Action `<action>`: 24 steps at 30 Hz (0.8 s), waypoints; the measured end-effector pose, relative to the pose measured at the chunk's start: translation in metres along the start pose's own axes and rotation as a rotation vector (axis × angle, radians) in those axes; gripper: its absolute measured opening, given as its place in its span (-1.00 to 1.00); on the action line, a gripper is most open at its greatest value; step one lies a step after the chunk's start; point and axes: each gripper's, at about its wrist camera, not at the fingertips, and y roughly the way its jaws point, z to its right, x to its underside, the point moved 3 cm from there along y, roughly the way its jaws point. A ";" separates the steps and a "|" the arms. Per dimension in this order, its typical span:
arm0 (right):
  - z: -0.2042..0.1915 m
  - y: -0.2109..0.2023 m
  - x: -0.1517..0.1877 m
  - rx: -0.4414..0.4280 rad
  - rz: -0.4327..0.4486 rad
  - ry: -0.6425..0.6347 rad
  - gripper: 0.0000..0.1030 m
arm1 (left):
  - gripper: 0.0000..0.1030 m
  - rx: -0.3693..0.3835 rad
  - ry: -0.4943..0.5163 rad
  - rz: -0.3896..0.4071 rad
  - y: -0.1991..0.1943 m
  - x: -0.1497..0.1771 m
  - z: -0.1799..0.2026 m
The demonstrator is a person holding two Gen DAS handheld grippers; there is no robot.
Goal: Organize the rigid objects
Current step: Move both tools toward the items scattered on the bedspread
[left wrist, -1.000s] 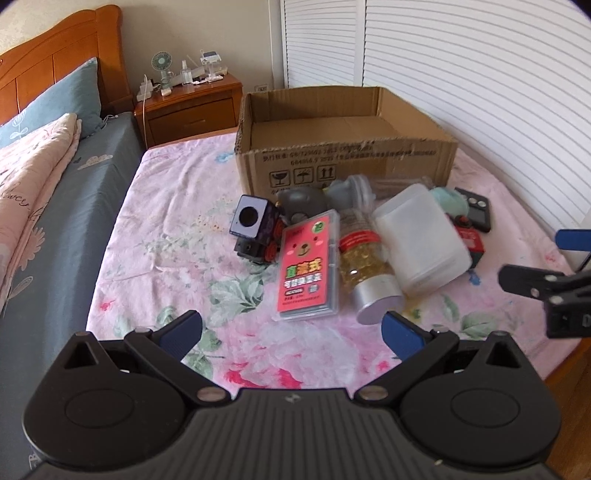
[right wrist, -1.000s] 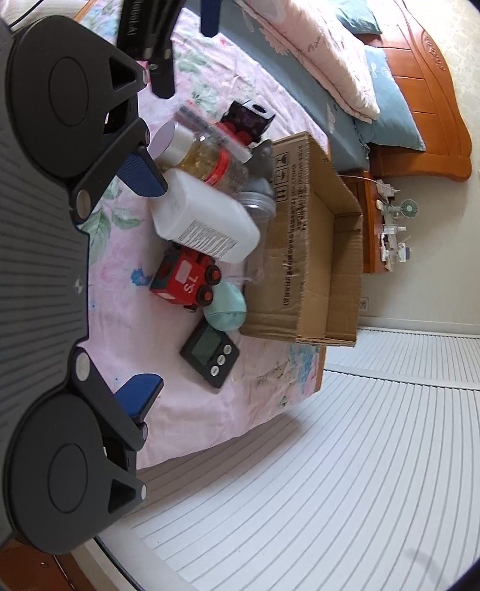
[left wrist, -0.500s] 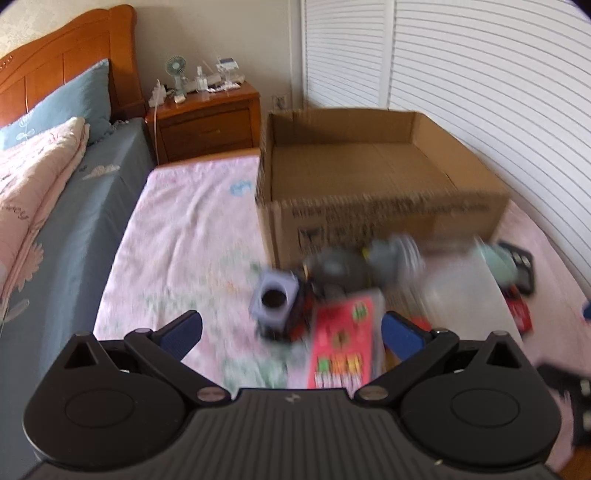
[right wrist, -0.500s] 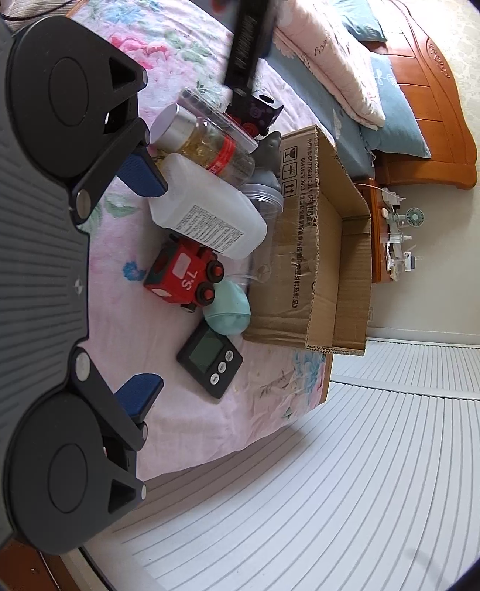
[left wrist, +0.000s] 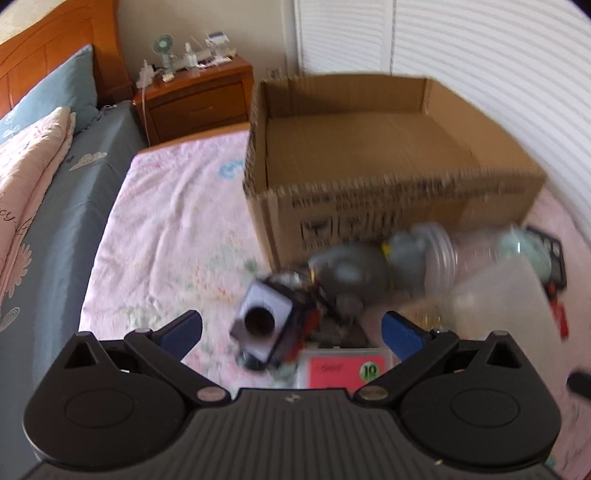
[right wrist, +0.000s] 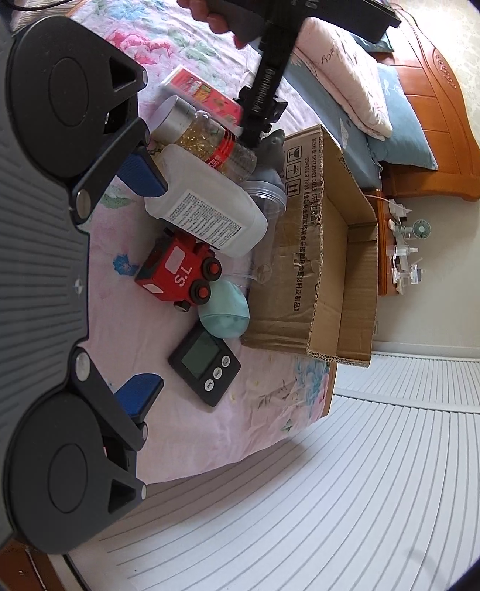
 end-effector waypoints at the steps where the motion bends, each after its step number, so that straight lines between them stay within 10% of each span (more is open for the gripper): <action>1: 0.000 0.000 0.000 0.001 -0.001 -0.004 1.00 | 0.99 0.000 0.014 -0.011 0.000 0.004 0.001; 24: 0.006 0.037 -0.008 0.071 -0.040 0.007 1.00 | 0.99 0.101 0.038 -0.081 -0.016 0.058 -0.007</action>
